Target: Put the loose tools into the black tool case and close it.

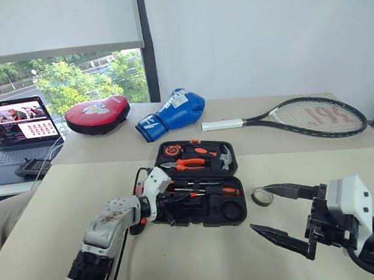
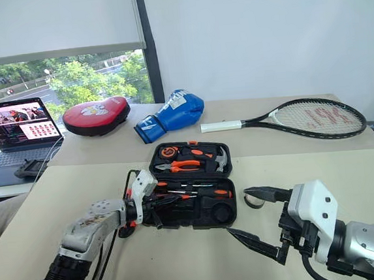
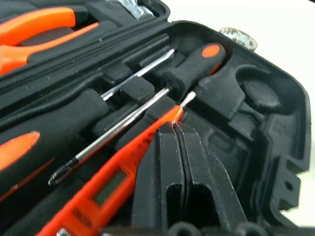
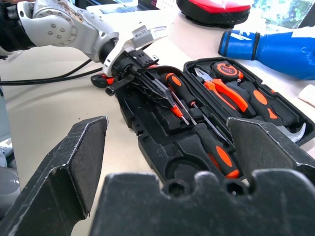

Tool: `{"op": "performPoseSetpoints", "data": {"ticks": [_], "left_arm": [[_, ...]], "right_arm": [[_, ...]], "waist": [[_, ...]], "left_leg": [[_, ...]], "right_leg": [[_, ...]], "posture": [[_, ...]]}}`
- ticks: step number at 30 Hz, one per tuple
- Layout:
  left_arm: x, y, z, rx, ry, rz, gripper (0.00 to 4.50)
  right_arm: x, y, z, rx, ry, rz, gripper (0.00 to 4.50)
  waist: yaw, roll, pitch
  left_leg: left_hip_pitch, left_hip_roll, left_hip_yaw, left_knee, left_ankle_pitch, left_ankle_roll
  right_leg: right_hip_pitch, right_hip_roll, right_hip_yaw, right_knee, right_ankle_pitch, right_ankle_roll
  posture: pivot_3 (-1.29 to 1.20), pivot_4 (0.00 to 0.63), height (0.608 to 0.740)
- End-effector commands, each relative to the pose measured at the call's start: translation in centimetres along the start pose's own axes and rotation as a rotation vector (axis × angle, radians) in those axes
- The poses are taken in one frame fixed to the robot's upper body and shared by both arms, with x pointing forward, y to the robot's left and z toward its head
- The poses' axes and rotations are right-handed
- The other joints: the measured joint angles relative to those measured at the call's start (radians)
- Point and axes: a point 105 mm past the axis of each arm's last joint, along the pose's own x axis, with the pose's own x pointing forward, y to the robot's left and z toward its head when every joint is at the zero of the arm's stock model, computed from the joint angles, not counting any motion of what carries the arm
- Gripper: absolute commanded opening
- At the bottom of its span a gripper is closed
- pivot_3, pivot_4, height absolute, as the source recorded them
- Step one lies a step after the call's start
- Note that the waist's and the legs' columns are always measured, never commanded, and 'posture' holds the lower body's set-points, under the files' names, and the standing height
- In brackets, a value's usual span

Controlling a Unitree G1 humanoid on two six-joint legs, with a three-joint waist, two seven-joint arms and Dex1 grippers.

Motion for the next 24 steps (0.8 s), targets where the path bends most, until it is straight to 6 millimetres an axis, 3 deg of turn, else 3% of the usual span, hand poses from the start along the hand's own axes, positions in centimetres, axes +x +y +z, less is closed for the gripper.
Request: {"op": "performPoseSetpoints", "data": {"ticks": [1,17,24], "left_arm": [[-0.2,0.7,-0.8,0.032,0.061,0.019,0.08],[-3.7,2.9,-5.6,0.171,0.265,0.028,0.08],[-5.1,4.0,-6.2,0.188,0.282,0.075,0.08]], "right_arm": [[-0.2,0.2,0.8,-0.034,-0.014,-0.014,4.5],[-0.2,0.4,0.6,-0.026,-0.013,-0.015,4.5],[0.0,0.3,0.6,-0.027,-0.016,-0.009,4.5]], "waist": [[0.0,0.0,0.0],[-0.002,0.003,-0.002],[-0.004,0.006,-0.005]], "left_leg": [[0.001,0.0,0.0,0.0,0.0,0.0],[0.004,0.002,0.0,-0.001,0.0,0.0],[0.005,0.002,0.0,-0.002,0.0,-0.001]], "right_leg": [[0.001,0.0,0.0,0.0,0.0,0.0],[0.002,-0.004,0.001,-0.002,0.0,0.0],[0.003,-0.005,0.002,-0.004,0.0,0.0]], "posture": [[0.0,0.15,0.74],[0.0,0.15,0.74],[0.0,0.15,0.74]]}}
